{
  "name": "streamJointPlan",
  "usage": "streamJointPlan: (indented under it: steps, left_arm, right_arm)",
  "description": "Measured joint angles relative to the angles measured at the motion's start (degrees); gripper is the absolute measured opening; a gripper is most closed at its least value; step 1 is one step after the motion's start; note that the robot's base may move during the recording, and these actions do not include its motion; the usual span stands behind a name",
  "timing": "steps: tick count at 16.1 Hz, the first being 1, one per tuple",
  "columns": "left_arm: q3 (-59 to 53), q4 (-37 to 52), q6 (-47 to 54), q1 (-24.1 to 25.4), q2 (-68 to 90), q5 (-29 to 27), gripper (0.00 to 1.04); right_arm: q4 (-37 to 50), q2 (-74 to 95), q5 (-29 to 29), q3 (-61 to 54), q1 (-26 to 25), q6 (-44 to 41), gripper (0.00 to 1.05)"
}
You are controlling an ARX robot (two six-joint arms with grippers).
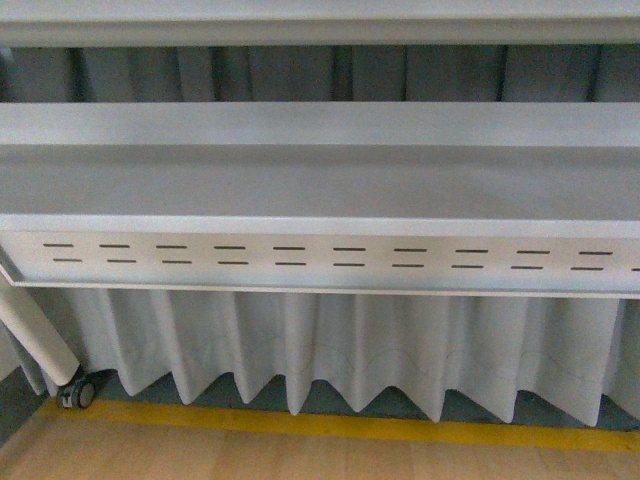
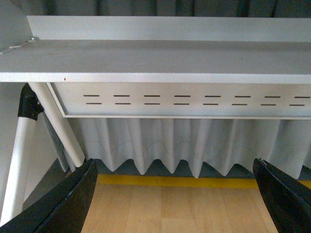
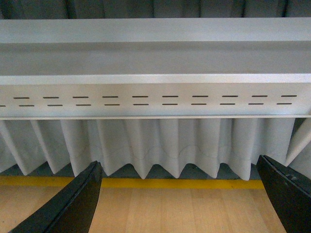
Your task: Wind up and store yellow beetle toy
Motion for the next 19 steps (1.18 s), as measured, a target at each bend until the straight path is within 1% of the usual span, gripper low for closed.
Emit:
streamJointPlan:
  steps: [19]
  left_arm:
    - [0.00,0.07,0.02,0.00,0.00,0.02,0.98]
  right_arm:
    - [0.07,0.00,-0.04,0.00,0.00,0.02,0.98]
